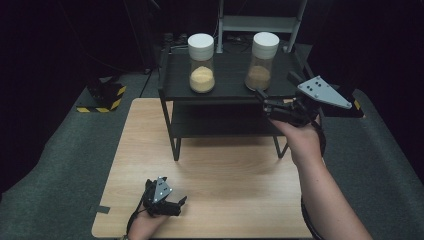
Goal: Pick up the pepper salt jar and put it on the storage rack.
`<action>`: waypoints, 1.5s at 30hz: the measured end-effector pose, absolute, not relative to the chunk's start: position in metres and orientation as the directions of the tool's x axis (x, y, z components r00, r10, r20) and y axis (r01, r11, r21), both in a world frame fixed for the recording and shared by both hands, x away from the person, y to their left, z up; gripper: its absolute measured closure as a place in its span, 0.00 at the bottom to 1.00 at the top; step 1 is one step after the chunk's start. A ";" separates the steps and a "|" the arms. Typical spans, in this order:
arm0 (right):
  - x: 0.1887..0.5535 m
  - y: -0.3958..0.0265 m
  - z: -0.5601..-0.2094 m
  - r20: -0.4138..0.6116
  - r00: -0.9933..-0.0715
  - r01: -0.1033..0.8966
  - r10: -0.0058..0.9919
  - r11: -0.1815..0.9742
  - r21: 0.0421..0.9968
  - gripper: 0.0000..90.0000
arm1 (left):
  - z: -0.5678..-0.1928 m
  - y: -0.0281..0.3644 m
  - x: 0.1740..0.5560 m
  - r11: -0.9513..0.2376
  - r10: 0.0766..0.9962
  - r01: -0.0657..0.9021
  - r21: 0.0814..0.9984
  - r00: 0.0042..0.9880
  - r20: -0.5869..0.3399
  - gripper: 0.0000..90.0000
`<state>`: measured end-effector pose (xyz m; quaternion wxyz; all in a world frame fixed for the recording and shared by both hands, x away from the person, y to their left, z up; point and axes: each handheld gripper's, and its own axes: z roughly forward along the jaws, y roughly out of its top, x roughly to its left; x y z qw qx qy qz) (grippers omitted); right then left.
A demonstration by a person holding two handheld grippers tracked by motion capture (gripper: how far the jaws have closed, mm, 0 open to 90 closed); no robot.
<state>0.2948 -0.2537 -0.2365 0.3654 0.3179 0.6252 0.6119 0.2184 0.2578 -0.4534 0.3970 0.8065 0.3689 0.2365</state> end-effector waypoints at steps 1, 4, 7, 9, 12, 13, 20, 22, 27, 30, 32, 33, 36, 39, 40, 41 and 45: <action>0.293 -0.255 -0.238 -0.068 -0.533 -0.049 0.843 0.049 0.998 0.00 | -0.453 0.258 0.218 -0.414 0.783 0.407 0.815 0.616 0.090 0.01; 0.289 -0.257 -0.243 -0.074 -0.539 -0.051 0.839 0.056 0.997 0.00 | -0.454 0.257 0.218 -0.413 0.784 0.406 0.815 0.614 0.091 0.01; 0.285 -0.259 -0.247 -0.084 -0.543 -0.050 0.836 0.067 0.996 0.00 | -0.454 0.257 0.218 -0.413 0.785 0.406 0.816 0.612 0.093 0.01; 0.282 -0.260 -0.250 -0.089 -0.545 -0.049 0.834 0.074 0.996 0.00 | -0.454 0.257 0.218 -0.413 0.785 0.406 0.816 0.612 0.093 0.01; 0.277 -0.261 -0.254 -0.096 -0.548 -0.048 0.831 0.084 0.995 0.00 | -0.454 0.257 0.217 -0.413 0.786 0.405 0.815 0.611 0.095 0.01; 0.276 -0.262 -0.256 -0.100 -0.549 -0.048 0.830 0.088 0.995 0.00 | -0.454 0.257 0.217 -0.414 0.786 0.404 0.816 0.611 0.096 0.01; 0.268 -0.262 -0.268 -0.133 -0.550 -0.044 0.824 0.130 0.991 0.00 | -0.454 0.256 0.217 -0.415 0.786 0.404 0.815 0.611 0.097 0.01; 0.265 -0.262 -0.272 -0.146 -0.548 -0.048 0.823 0.143 0.989 0.00 | -0.454 0.256 0.217 -0.414 0.786 0.404 0.816 0.610 0.097 0.01; 0.260 -0.261 -0.281 -0.165 -0.551 -0.048 0.818 0.166 0.985 0.00 | -0.454 0.257 0.217 -0.413 0.786 0.404 0.816 0.610 0.096 0.01; 0.257 -0.261 -0.287 -0.173 -0.555 -0.047 0.814 0.177 0.983 0.00 | -0.454 0.257 0.217 -0.414 0.786 0.403 0.816 0.611 0.097 0.01; 0.255 -0.261 -0.291 -0.181 -0.557 -0.049 0.811 0.185 0.981 0.00 | -0.454 0.257 0.217 -0.415 0.785 0.402 0.816 0.612 0.097 0.01; 0.254 -0.261 -0.293 -0.183 -0.558 -0.049 0.810 0.189 0.981 0.00 | -0.454 0.257 0.217 -0.415 0.785 0.402 0.816 0.612 0.097 0.01; 0.250 -0.261 -0.301 -0.192 -0.559 -0.051 0.806 0.198 0.979 0.00 | -0.454 0.257 0.217 -0.415 0.785 0.402 0.816 0.612 0.098 0.01; 0.247 -0.261 -0.308 -0.189 -0.562 -0.044 0.805 0.199 0.979 0.00 | -0.454 0.256 0.217 -0.419 0.783 0.402 0.814 0.613 0.101 0.01; 0.246 -0.262 -0.311 -0.186 -0.563 -0.039 0.805 0.200 0.979 0.00 | -0.454 0.256 0.217 -0.419 0.784 0.402 0.814 0.613 0.101 0.01; 0.245 -0.262 -0.315 -0.182 -0.564 -0.034 0.805 0.198 0.980 0.00 | -0.454 0.256 0.217 -0.419 0.784 0.402 0.814 0.613 0.101 0.01; 0.242 -0.264 -0.326 -0.177 -0.565 -0.022 0.806 0.199 0.980 0.00 | -0.454 0.256 0.217 -0.419 0.783 0.400 0.815 0.613 0.101 0.01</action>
